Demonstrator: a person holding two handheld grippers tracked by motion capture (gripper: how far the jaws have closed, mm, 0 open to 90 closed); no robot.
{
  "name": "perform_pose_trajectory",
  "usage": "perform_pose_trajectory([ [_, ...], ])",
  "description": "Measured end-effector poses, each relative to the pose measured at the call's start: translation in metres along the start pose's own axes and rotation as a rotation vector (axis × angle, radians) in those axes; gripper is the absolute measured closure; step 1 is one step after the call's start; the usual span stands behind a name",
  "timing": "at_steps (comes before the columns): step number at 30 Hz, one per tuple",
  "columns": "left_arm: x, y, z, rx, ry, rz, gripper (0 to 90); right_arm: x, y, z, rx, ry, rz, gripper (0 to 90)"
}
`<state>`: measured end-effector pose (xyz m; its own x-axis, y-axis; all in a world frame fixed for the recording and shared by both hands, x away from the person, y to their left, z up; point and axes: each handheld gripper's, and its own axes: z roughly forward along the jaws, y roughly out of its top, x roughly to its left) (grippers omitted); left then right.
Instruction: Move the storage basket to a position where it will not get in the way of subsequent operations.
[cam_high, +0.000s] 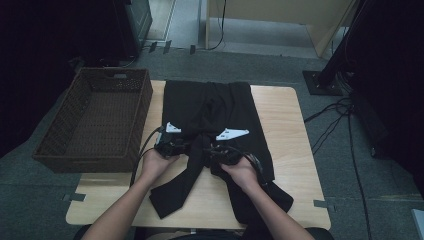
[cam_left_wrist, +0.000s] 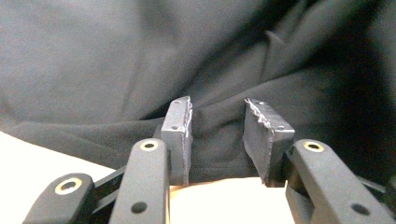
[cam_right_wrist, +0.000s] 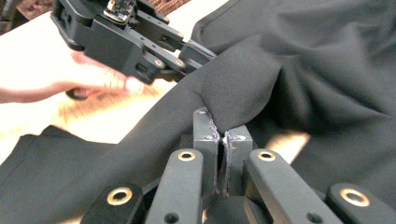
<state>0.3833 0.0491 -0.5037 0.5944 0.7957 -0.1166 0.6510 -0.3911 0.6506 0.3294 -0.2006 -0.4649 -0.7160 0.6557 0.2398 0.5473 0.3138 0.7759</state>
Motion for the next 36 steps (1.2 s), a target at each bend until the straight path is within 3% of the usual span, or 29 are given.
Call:
perform_pose_trajectory([
  [3,0.007,-0.001,-0.003,0.006,0.023,-0.005,63.8,-0.011,-0.004,-0.019,0.011,-0.001,0.012,87.2],
  [6,0.011,-0.002,-0.006,0.020,0.063,0.015,63.8,-0.024,-0.014,-0.032,0.041,-0.012,0.032,87.0],
  [9,0.015,-0.002,-0.008,0.028,0.084,0.001,63.2,-0.037,-0.025,-0.037,0.077,-0.020,0.069,86.5],
  [12,0.016,-0.001,-0.009,0.044,0.094,-0.004,62.0,-0.048,-0.036,-0.035,0.117,-0.062,0.081,86.3],
  [14,0.015,0.001,-0.013,0.048,0.063,-0.021,59.1,-0.050,-0.040,-0.032,0.117,-0.051,0.106,86.2],
  [16,0.009,0.002,-0.021,0.000,-0.009,-0.026,58.4,-0.049,-0.041,-0.030,0.113,-0.054,0.100,86.0],
  [19,-0.003,0.003,-0.030,-0.015,-0.101,0.000,54.7,-0.049,-0.040,-0.027,0.113,-0.065,0.083,85.5],
  [21,-0.009,0.002,-0.030,-0.020,-0.179,-0.015,56.6,-0.050,-0.041,-0.024,0.115,-0.068,0.092,85.2],
  [22,-0.011,0.001,-0.029,-0.014,-0.210,-0.025,57.8,-0.050,-0.041,-0.024,0.111,-0.070,0.093,85.0],
  [27,-0.023,-0.003,-0.013,0.050,-0.287,-0.023,56.9,-0.047,-0.038,-0.021,0.085,-0.060,0.105,85.0],
  [31,-0.034,-0.006,-0.003,0.098,-0.286,0.039,57.6,-0.046,-0.037,-0.018,0.084,-0.059,0.103,85.1],
  [34,-0.037,-0.008,-0.002,0.093,-0.260,0.074,75.4,-0.046,-0.038,-0.017,0.080,-0.056,0.107,85.2],
  [36,-0.037,-0.009,-0.002,0.099,-0.264,0.081,89.1,-0.047,-0.040,-0.015,0.090,-0.066,0.100,85.2],
])
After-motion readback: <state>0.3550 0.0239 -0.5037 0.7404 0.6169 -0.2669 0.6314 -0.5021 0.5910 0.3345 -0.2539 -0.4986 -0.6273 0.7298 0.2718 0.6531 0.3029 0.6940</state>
